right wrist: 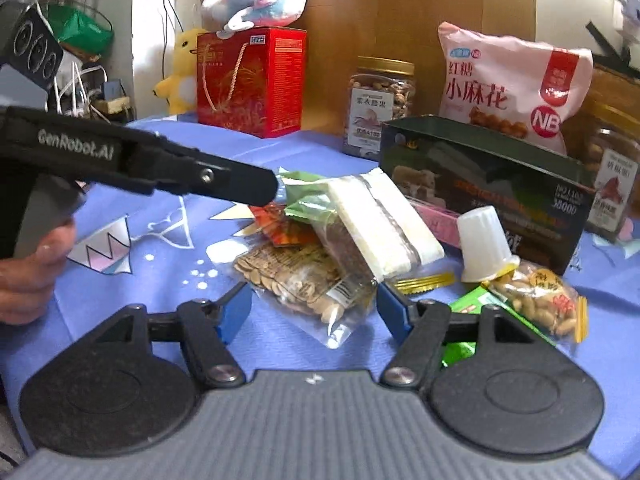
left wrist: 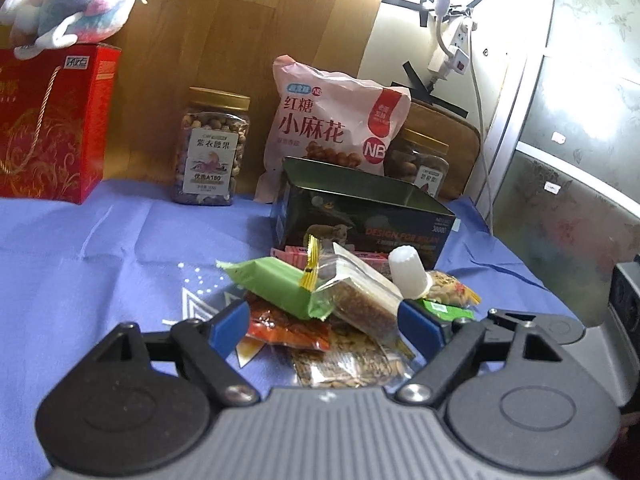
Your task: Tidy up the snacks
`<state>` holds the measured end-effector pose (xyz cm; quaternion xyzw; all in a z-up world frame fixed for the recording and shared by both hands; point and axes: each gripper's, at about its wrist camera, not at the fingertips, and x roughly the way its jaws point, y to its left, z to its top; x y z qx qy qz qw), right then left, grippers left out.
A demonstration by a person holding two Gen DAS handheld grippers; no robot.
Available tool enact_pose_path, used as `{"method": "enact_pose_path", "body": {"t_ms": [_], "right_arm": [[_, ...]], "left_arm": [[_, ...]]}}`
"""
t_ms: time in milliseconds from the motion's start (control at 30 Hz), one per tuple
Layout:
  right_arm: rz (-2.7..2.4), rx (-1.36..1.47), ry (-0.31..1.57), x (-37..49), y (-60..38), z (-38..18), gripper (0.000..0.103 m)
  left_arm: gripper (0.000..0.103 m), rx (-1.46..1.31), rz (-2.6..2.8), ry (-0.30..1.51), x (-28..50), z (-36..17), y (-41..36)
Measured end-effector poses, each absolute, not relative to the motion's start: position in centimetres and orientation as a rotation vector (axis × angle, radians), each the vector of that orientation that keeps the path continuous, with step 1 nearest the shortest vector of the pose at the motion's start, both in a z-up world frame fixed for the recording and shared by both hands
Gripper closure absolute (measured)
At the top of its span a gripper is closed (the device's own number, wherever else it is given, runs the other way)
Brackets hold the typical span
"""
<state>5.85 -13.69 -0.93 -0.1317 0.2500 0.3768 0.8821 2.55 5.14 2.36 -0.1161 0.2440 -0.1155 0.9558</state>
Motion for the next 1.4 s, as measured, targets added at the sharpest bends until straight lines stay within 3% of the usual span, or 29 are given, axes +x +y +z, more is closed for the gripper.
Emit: {"method": "enact_pose_path", "body": {"t_ms": [133, 167, 200, 233, 267, 300, 667, 733, 767, 800, 833, 933, 1000, 1067, 1133, 1167, 1200, 1233, 1267, 1300, 1400], "right_arm": [[0.76, -0.273, 0.552, 6.3, -13.5, -1.6, 0.03], [0.764, -0.271, 0.551, 6.2, -13.5, -1.7, 0.037], [0.779, -0.272, 0.542, 5.9, -13.6, -1.5, 0.056], [0.803, -0.275, 0.538, 5.7, -13.5, -1.4, 0.066], [0.825, -0.278, 0.531, 5.2, -13.5, -1.3, 0.09], [0.828, -0.291, 0.516, 4.7, -13.4, -1.2, 0.101], [0.891, -0.272, 0.488, 3.2, -14.0, -0.9, 0.097], [0.855, -0.223, 0.49, 4.0, -14.8, -0.7, 0.09], [0.832, -0.199, 0.491, 4.4, -15.2, -0.6, 0.077], [0.805, -0.179, 0.492, 4.9, -15.5, -0.6, 0.058], [0.779, -0.163, 0.495, 5.3, -15.8, -0.7, 0.052], [0.75, -0.145, 0.523, 6.8, -15.8, -0.8, 0.048], [0.753, -0.145, 0.551, 7.9, -15.4, -1.1, 0.036], [0.74, -0.156, 0.587, 9.0, -14.7, -1.5, 0.033], [0.737, -0.165, 0.585, 9.6, -14.2, -1.6, 0.033], [0.747, -0.171, 0.564, 9.7, -14.1, -1.7, 0.039], [0.754, -0.165, 0.562, 10.0, -13.9, -1.7, 0.057], [0.764, -0.148, 0.564, 10.1, -14.1, -1.7, 0.063], [0.777, -0.13, 0.571, 10.2, -14.2, -1.6, 0.085], [0.781, -0.122, 0.569, 10.2, -14.2, -1.6, 0.091], [0.781, -0.148, 0.546, 9.3, -14.0, -1.4, 0.095]], "left_arm": [[0.02, -0.223, -0.251, 0.497, 2.3, 2.3, 5.0], [0.02, -0.219, -0.255, 0.502, 2.3, 2.2, 5.0], [0.02, -0.217, -0.26, 0.508, 2.2, 2.1, 4.9], [0.02, -0.216, -0.264, 0.513, 2.1, 2.0, 4.8], [0.02, -0.215, -0.27, 0.518, 2.1, 1.9, 4.8], [0.02, -0.217, -0.276, 0.523, 2.0, 1.8, 4.8], [0.02, -0.261, -0.275, 0.547, 0.8, 1.6, 5.8], [0.02, -0.274, -0.275, 0.553, 0.9, 1.6, 6.0], [0.02, -0.281, -0.277, 0.557, 1.0, 1.5, 6.0], [0.02, -0.284, -0.279, 0.56, 1.1, 1.5, 6.0], [0.02, -0.287, -0.28, 0.563, 1.2, 1.4, 6.0], [0.02, -0.288, -0.282, 0.571, 1.5, 1.1, 5.8], [0.02, -0.289, -0.281, 0.575, 1.6, 0.9, 5.8], [0.02, -0.289, -0.279, 0.575, 1.5, 0.9, 5.9], [0.02, -0.293, -0.275, 0.574, 1.5, 0.9, 6.1], [0.02, -0.295, -0.272, 0.575, 1.5, 0.9, 6.2], [0.02, -0.298, -0.269, 0.577, 1.6, 0.9, 6.3], [0.02, -0.299, -0.266, 0.578, 1.6, 0.8, 6.4], [0.02, -0.302, -0.264, 0.581, 1.7, 0.8, 6.4], [0.02, -0.303, -0.262, 0.583, 1.7, 0.7, 6.5], [0.02, -0.305, -0.262, 0.586, 1.8, 0.7, 6.4]]}}
